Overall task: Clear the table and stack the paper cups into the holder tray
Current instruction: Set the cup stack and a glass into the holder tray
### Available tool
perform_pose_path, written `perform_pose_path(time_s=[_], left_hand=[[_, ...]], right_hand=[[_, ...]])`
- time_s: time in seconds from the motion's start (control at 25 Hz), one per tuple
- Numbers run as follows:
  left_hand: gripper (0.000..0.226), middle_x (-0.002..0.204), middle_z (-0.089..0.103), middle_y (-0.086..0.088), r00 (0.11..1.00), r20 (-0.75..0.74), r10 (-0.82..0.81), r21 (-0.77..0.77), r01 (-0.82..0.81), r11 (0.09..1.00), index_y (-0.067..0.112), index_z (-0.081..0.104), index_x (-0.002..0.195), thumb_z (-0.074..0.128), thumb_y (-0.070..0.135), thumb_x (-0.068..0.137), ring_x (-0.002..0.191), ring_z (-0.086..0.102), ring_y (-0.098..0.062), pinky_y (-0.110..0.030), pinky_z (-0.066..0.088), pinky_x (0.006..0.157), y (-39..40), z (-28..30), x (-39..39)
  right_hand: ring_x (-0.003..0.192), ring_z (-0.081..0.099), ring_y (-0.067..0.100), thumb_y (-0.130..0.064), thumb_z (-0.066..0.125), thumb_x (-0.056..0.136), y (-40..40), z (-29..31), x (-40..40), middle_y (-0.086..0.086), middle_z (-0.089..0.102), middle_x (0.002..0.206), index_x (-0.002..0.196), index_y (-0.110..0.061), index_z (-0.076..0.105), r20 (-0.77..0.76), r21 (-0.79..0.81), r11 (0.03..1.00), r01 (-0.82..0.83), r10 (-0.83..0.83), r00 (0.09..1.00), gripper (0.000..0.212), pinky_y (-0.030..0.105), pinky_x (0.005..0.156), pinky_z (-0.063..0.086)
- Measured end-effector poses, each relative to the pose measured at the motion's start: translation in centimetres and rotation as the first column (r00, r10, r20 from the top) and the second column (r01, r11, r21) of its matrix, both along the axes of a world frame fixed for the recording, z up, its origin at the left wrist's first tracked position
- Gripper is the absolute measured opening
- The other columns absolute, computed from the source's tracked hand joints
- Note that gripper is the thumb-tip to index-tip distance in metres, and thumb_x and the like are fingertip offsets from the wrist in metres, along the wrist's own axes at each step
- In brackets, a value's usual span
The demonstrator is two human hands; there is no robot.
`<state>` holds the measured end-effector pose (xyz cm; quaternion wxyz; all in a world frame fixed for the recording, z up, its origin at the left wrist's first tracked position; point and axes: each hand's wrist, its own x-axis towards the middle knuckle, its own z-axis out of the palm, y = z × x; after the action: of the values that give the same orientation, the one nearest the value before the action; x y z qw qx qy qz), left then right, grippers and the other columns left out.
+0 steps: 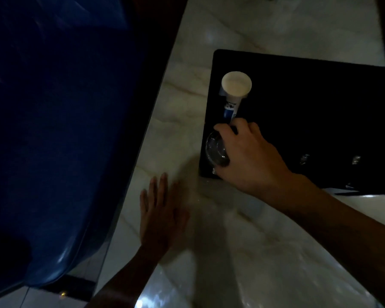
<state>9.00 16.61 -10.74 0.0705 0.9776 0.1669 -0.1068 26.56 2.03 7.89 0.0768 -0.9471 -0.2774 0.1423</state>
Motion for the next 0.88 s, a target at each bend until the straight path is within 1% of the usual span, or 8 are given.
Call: perform_pose_path(time_s=[0.08, 0.16, 0.28, 0.4, 0.6, 0.76, 0.88], left_hand=[[0.079, 0.164, 0.000, -0.006, 1.000, 0.007, 0.002, -0.001, -0.002, 1.000, 0.030, 0.011, 0.155, 0.032, 0.067, 0.088, 0.151, 0.001, -0.033, -0.057, 0.013, 0.119, 0.0, 0.2, 0.0], [0.079, 0.164, 0.002, -0.007, 1.000, 0.022, 0.001, -0.014, -0.001, 1.000, 0.029, 0.012, 0.155, 0.034, 0.066, 0.088, 0.150, 0.004, -0.034, -0.058, 0.014, 0.118, -0.1, 0.2, 0.0], [0.080, 0.164, 0.001, -0.006, 1.000, 0.018, 0.003, -0.024, -0.002, 1.000, 0.030, 0.011, 0.155, 0.039, 0.064, 0.088, 0.151, 0.003, -0.034, -0.059, 0.014, 0.118, 0.0, 0.0, 0.1], [0.081, 0.164, 0.000, -0.006, 1.000, 0.015, 0.005, -0.021, -0.005, 1.000, 0.031, 0.009, 0.155, 0.042, 0.063, 0.088, 0.151, 0.002, -0.033, -0.058, 0.013, 0.119, -0.1, 0.0, 0.1], [0.082, 0.164, -0.002, -0.005, 1.000, 0.017, 0.006, -0.023, -0.005, 1.000, 0.031, 0.008, 0.155, 0.044, 0.061, 0.088, 0.151, 0.000, -0.033, -0.057, 0.011, 0.119, -0.1, -0.1, 0.2], [0.082, 0.164, -0.002, -0.005, 1.000, 0.017, 0.004, -0.016, -0.003, 1.000, 0.031, 0.006, 0.155, 0.042, 0.063, 0.088, 0.151, 0.001, -0.033, -0.057, 0.012, 0.119, -0.1, 0.0, 0.1], [0.082, 0.164, -0.002, -0.005, 1.000, 0.024, 0.002, -0.024, -0.001, 1.000, 0.031, 0.007, 0.155, 0.043, 0.061, 0.088, 0.151, 0.000, -0.033, -0.058, 0.012, 0.119, 0.0, 0.1, 0.1]], right_hand=[[0.132, 0.036, 0.032, -0.038, 0.078, 0.076, 0.6, -0.7, 0.4, 0.011, 0.032, 0.145, 0.146, -0.024, 0.032, -0.035, -0.054, 0.999, -0.007, 0.005, 0.999, 0.085, 0.042, 0.094, 0.050], [0.131, 0.038, 0.035, -0.038, 0.078, 0.076, 1.0, -1.5, 0.7, 0.013, 0.033, 0.143, 0.145, -0.023, 0.034, -0.067, -0.095, 0.995, -0.012, 0.005, 0.998, 0.083, 0.043, 0.092, 0.050], [0.130, 0.040, 0.037, -0.038, 0.077, 0.076, 1.4, -2.3, 1.2, 0.015, 0.034, 0.142, 0.145, -0.022, 0.034, -0.109, -0.102, 0.994, -0.022, 0.011, 0.994, 0.083, 0.044, 0.092, 0.051], [0.130, 0.040, 0.038, -0.035, 0.075, 0.078, 1.5, -2.5, 1.7, 0.016, 0.035, 0.141, 0.147, -0.022, 0.032, -0.136, -0.096, 0.992, -0.079, 0.065, 0.988, 0.082, 0.047, 0.094, 0.052], [0.128, 0.042, 0.039, -0.036, 0.075, 0.079, 1.0, -3.1, 2.2, 0.015, 0.038, 0.136, 0.139, -0.020, 0.039, -0.112, -0.137, 0.982, -0.130, 0.115, 0.987, 0.072, 0.048, 0.093, 0.052], [0.130, 0.040, 0.039, -0.034, 0.076, 0.079, 1.3, -4.0, 2.1, 0.015, 0.035, 0.138, 0.142, -0.019, 0.036, -0.122, -0.158, 0.978, -0.137, 0.119, 0.985, 0.075, 0.048, 0.095, 0.051], [0.129, 0.040, 0.039, -0.036, 0.074, 0.080, 1.3, -4.6, 2.0, 0.016, 0.035, 0.138, 0.140, -0.016, 0.038, -0.127, -0.172, 0.975, -0.139, 0.117, 0.985, 0.073, 0.046, 0.092, 0.050]])
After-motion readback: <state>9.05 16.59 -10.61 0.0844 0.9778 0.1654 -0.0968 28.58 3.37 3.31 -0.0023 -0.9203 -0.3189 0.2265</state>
